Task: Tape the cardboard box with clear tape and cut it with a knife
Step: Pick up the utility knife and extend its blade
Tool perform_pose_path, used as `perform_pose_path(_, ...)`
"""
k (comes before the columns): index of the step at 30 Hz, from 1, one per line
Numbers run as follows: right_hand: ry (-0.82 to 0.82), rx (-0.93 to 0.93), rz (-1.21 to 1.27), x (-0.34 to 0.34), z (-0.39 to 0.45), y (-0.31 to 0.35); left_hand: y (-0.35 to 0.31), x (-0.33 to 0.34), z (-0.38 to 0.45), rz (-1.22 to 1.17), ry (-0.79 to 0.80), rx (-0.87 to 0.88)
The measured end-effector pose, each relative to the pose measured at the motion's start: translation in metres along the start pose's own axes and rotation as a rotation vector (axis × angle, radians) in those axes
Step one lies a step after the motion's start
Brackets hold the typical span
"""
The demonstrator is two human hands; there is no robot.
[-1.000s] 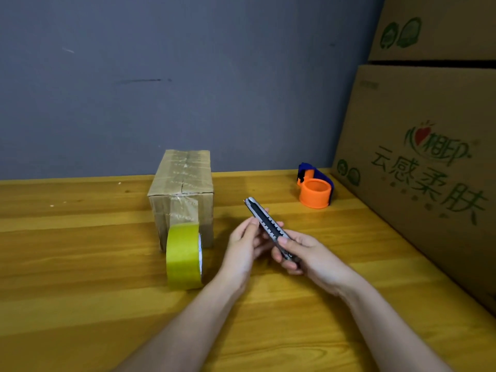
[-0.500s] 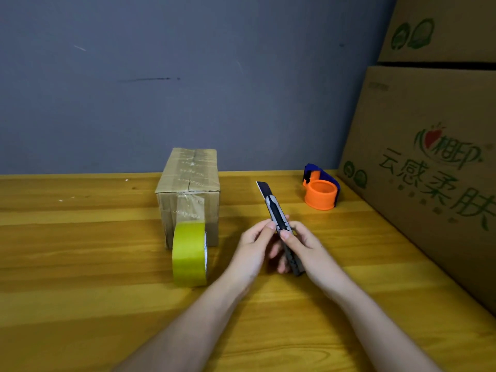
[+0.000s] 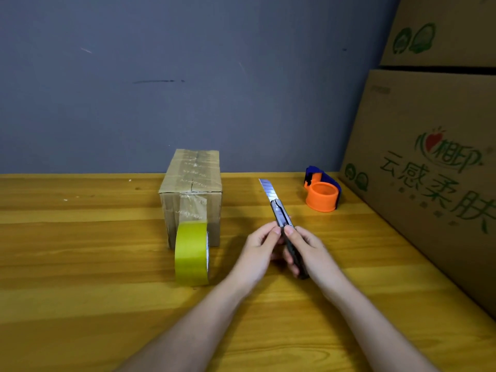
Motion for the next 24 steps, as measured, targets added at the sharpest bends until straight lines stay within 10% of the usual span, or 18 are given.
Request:
perform_pose_path(18,-0.029,-0.119,0.141,0.005,-0.015,0.03,-0.056,0.009,-0.038,0.647,0.073,0.023)
perform_pose_path(24,0.006,-0.1,0.105,0.022,-0.019,0.055,-0.123,-0.035,-0.063,0.668,-0.064,0.284)
Point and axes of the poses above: each hand's wrist, its own z-axis towards the middle knuckle, its own x-axis out of the palm, y = z × x, the point moved 3 cm from there along z, towards the middle knuckle, and after that the axes turned 14 degrees about -z, right-handed, at the moved point
